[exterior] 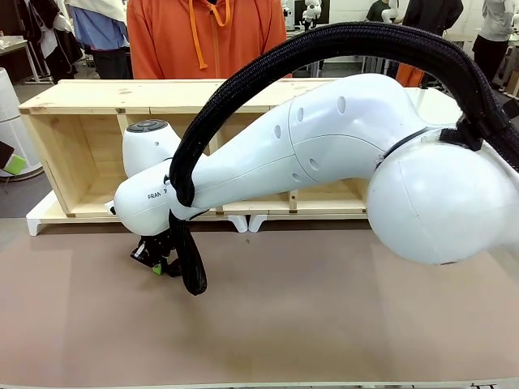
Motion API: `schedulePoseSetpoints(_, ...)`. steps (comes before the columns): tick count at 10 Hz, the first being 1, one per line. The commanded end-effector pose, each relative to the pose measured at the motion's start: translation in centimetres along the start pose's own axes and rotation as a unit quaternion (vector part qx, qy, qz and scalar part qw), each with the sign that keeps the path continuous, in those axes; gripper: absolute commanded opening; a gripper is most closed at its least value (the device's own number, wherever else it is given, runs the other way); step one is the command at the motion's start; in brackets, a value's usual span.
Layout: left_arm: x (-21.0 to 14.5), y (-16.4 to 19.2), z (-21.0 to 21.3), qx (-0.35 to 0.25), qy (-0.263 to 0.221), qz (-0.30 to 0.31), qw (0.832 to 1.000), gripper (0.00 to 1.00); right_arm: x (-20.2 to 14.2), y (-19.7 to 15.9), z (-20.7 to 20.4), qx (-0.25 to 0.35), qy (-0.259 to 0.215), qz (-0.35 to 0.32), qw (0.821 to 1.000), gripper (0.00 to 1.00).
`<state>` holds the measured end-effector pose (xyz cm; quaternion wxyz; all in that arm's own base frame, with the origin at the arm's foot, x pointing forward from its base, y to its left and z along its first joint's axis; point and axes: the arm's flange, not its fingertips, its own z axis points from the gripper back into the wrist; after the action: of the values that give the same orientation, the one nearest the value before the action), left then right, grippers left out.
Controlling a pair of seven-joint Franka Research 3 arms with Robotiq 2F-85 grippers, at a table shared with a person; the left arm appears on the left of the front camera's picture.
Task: Perform cable management.
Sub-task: Pull the grasped Power Cable to the location of the Power Strip.
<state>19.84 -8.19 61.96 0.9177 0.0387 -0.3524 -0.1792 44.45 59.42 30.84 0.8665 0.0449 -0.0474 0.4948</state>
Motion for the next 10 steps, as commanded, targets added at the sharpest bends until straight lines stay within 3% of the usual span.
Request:
schedulePoseSetpoints(1, 0.2, 0.0, 0.0, -0.005, -0.005, -0.001, 1.0, 1.0, 0.0, 0.1, 0.0, -0.001, 0.0, 0.0, 1.0, 0.0)
schedulePoseSetpoints(5, 0.2, 0.0, 0.0, -0.005, -0.005, -0.001, 1.0, 1.0, 0.0, 0.1, 0.0, -0.001, 0.0, 0.0, 1.0, 0.0)
schedulePoseSetpoints(6, 0.2, 0.0, 0.0, -0.005, -0.005, -0.001, 1.0, 1.0, 0.0, 0.0, 0.0, 0.0, 0.0, 0.0, 1.0, 0.15)
schedulePoseSetpoints(10, 0.2, 0.0, 0.0, -0.005, -0.005, -0.001, 1.0, 1.0, -1.9, 1.2, 5.5, -0.017, 0.023, 0.0, 1.0, 0.15)
